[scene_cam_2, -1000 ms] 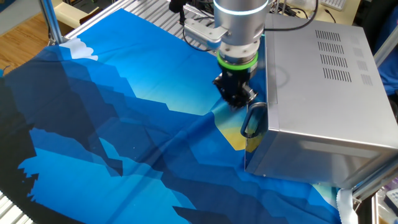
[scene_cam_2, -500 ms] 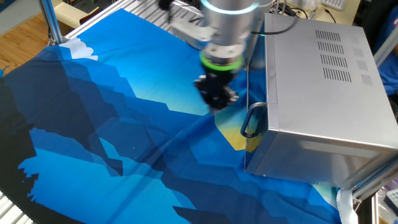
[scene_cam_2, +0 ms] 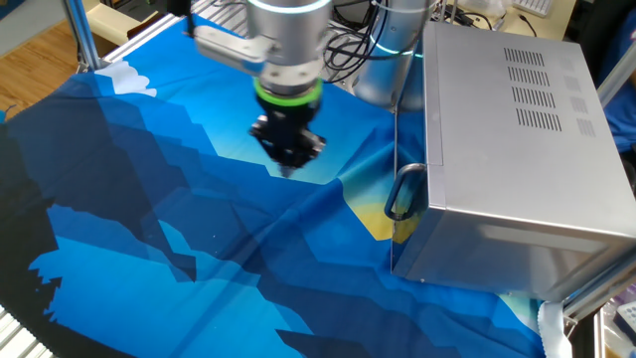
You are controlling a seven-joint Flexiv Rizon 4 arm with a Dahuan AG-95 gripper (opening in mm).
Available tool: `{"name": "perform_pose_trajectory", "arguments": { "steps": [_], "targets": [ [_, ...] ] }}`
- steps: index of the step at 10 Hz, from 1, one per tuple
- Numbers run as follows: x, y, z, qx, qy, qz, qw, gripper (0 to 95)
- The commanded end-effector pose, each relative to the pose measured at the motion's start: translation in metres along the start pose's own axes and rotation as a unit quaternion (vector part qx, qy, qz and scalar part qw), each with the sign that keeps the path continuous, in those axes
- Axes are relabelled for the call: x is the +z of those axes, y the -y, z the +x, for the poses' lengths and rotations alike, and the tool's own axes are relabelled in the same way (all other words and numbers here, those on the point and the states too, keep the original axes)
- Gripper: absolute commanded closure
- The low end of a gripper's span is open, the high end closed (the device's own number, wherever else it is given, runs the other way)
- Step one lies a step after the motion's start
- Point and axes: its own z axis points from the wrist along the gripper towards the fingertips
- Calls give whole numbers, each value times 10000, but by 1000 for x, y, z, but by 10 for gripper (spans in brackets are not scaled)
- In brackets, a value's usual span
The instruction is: Close the microwave door
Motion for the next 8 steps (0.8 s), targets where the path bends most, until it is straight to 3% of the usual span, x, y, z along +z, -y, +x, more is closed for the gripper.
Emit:
{"name": "perform_pose_trajectory", "arguments": {
  "steps": [1, 5, 8],
  "targets": [
    [0, 4, 3, -20, -41, 20, 10000, 950],
    [0, 5, 4, -37, -53, 43, 10000, 950],
    [0, 5, 4, -54, -40, 138, 9999, 950]
  ]
}}
